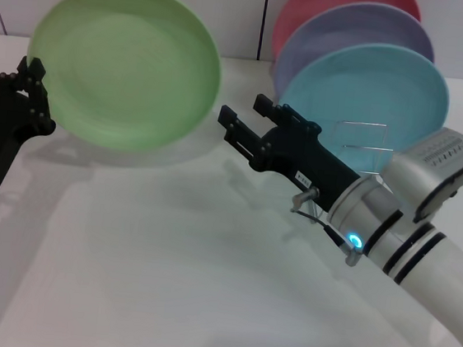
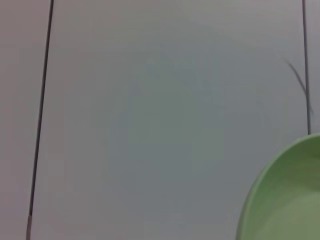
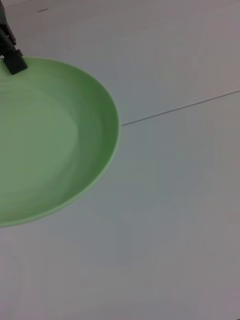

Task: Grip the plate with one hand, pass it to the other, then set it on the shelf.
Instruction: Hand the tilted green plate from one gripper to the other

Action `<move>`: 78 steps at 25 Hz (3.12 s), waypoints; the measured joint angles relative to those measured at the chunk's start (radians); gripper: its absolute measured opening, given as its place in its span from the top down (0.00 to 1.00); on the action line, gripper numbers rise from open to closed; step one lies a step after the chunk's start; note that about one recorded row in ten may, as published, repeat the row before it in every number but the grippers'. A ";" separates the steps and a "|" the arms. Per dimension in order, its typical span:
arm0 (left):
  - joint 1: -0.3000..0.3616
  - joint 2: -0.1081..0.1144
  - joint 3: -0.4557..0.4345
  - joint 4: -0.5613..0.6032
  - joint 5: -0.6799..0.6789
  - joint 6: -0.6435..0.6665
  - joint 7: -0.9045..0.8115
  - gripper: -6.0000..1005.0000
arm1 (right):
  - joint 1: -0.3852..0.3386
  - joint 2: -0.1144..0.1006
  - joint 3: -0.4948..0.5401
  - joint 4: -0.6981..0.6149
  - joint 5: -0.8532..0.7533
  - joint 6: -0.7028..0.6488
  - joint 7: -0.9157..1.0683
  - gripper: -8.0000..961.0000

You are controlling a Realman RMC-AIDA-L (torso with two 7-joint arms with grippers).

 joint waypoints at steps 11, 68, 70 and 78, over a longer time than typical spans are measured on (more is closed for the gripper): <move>0.005 0.000 0.060 -0.014 -0.096 0.008 0.065 0.92 | 0.047 -0.001 0.007 0.020 0.051 0.078 0.046 0.35; 0.029 0.000 0.234 -0.090 -0.331 0.023 0.298 0.91 | 0.120 0.000 0.001 0.036 0.054 0.213 0.049 0.61; 0.030 0.000 0.235 -0.090 -0.338 0.023 0.304 0.91 | 0.122 0.000 0.003 0.036 0.054 0.214 0.049 0.61; 0.030 0.000 0.242 -0.090 -0.350 0.031 0.332 0.91 | 0.137 0.000 0.007 0.037 0.054 0.231 0.048 0.61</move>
